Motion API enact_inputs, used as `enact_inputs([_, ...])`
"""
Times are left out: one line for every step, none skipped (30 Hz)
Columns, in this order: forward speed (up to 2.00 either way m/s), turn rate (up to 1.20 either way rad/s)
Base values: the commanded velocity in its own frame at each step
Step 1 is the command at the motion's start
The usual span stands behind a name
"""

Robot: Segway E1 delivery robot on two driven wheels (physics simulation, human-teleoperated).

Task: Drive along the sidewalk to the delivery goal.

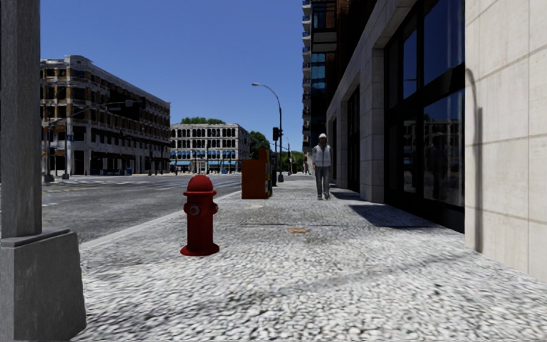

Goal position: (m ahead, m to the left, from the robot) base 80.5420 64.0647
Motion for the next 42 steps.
enact_inputs([1.45,-0.14])
enact_inputs([1.45,-0.14])
enact_inputs([1.45,0.00])
enact_inputs([1.44,0.00])
enact_inputs([1.35,0.00])
enact_inputs([1.35,0.00])
enact_inputs([1.27,0.00])
enact_inputs([1.25,0.00])
enact_inputs([1.24,0.00])
enact_inputs([1.24,0.00])
enact_inputs([1.24,0.00])
enact_inputs([1.25,0.00])
enact_inputs([1.27,0.00])
enact_inputs([1.27,0.00])
enact_inputs([1.29,0.00])
enact_inputs([1.32,0.00])
enact_inputs([1.33,0.00])
enact_inputs([1.35,0.00])
enact_inputs([1.35,0.00])
enact_inputs([1.39,0.00])
enact_inputs([1.42,0.00])
enact_inputs([1.43,0.00])
enact_inputs([1.43,0.00])
enact_inputs([1.44,0.00])
enact_inputs([1.44,0.00])
enact_inputs([1.44,0.00])
enact_inputs([1.44,0.00])
enact_inputs([1.44,0.00])
enact_inputs([1.44,0.00])
enact_inputs([1.44,0.00])
enact_inputs([1.44,0.00])
enact_inputs([1.44,0.00])
enact_inputs([1.44,0.00])
enact_inputs([1.44,0.00])
enact_inputs([1.44,0.00])
enact_inputs([1.44,0.00])
enact_inputs([1.44,0.00])
enact_inputs([1.44,0.00])
enact_inputs([1.44,0.00])
enact_inputs([1.44,0.00])
enact_inputs([1.44,0.00])
enact_inputs([1.44,0.00])
